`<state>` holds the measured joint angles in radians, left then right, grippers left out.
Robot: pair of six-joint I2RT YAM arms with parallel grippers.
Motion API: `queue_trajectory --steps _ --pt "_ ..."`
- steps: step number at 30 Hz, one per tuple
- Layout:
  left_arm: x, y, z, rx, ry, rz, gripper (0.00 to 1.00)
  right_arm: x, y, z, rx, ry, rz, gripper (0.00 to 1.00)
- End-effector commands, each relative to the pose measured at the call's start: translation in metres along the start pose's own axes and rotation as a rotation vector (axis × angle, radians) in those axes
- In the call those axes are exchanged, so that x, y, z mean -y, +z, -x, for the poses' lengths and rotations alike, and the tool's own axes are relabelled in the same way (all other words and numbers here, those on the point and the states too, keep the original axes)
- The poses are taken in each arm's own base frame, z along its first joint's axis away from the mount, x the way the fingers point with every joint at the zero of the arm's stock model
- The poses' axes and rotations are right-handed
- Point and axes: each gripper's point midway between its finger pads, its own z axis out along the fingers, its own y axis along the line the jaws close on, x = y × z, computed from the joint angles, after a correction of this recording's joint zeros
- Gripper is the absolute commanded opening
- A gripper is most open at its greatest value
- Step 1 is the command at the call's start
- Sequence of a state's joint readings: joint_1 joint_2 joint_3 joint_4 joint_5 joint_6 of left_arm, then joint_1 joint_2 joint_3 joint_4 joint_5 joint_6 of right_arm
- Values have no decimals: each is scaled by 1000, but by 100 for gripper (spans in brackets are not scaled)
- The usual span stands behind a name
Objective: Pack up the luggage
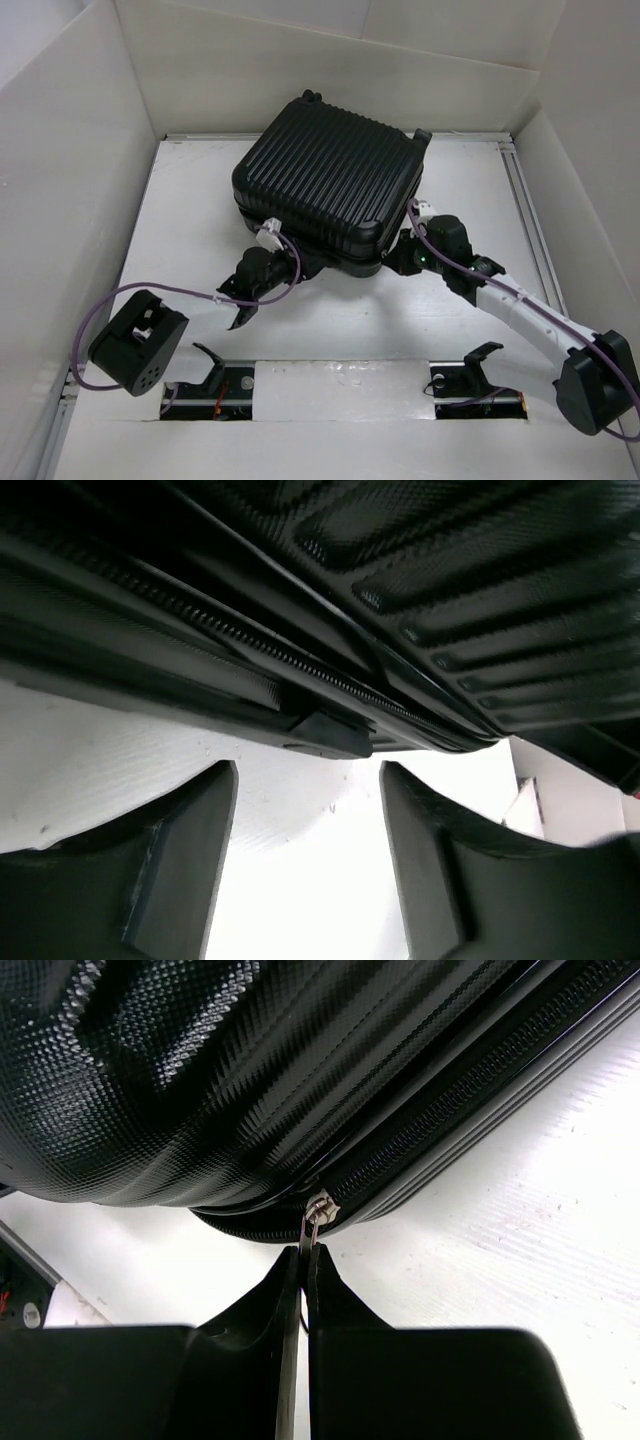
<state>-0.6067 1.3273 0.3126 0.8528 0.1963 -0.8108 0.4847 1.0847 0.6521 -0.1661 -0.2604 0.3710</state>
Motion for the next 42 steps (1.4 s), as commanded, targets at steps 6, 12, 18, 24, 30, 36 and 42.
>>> queue_trajectory --steps 6,12,18,24,30,36,42 --pt "6 8 20 71 -9 4 61 -42 -20 -12 -10 -36 128 0" --pt "16 30 22 74 -53 -64 31 -90 -40 -18 -9 -79 304 0" --pt "29 36 19 103 -59 -91 0 -149 -51 -19 -9 -107 505 0" --pt "37 41 9 81 -90 -117 0 -235 -29 -22 -58 -137 706 0" --pt "37 38 11 97 -101 -119 0 -302 -56 7 15 -203 887 0" --pt "38 33 6 94 -172 -159 0 -320 14 43 58 -144 690 0" --pt "37 13 10 119 -155 -138 0 -296 20 10 5 -188 620 0"
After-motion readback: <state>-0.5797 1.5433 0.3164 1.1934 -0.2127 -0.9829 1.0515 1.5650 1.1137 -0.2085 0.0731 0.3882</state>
